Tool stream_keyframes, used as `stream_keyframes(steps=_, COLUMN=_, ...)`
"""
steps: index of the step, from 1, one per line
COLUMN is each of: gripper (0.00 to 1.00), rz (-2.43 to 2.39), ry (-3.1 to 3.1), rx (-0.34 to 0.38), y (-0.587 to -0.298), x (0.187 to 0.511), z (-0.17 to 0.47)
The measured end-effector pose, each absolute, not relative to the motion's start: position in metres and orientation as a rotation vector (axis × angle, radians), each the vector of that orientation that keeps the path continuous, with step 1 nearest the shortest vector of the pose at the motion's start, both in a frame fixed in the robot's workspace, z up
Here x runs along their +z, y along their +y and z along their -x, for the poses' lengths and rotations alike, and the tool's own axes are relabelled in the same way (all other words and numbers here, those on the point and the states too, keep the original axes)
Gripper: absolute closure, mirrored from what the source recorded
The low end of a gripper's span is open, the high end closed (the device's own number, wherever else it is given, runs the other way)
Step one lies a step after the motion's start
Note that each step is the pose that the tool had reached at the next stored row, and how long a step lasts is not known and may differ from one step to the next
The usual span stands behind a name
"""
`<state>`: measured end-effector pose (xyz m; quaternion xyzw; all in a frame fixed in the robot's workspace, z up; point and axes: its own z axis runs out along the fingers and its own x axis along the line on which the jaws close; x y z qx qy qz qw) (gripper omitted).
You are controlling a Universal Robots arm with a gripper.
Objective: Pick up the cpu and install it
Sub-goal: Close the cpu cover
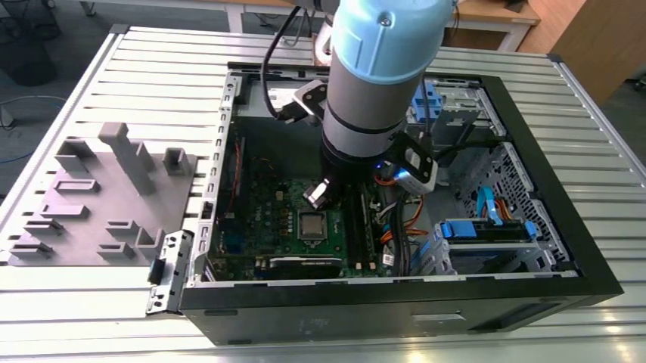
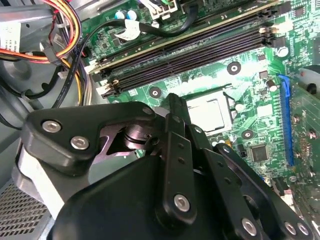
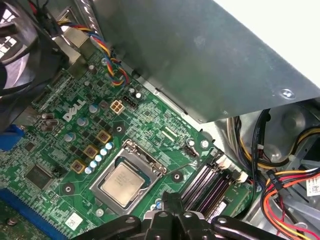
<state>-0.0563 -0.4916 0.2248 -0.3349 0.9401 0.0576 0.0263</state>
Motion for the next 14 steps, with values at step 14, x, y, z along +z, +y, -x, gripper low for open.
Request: stream_keyframes(steps=14, gripper=0.89, rz=1.029, ry=2.883, rx=0.177, y=-0.500, x=0.223, z=0.086)
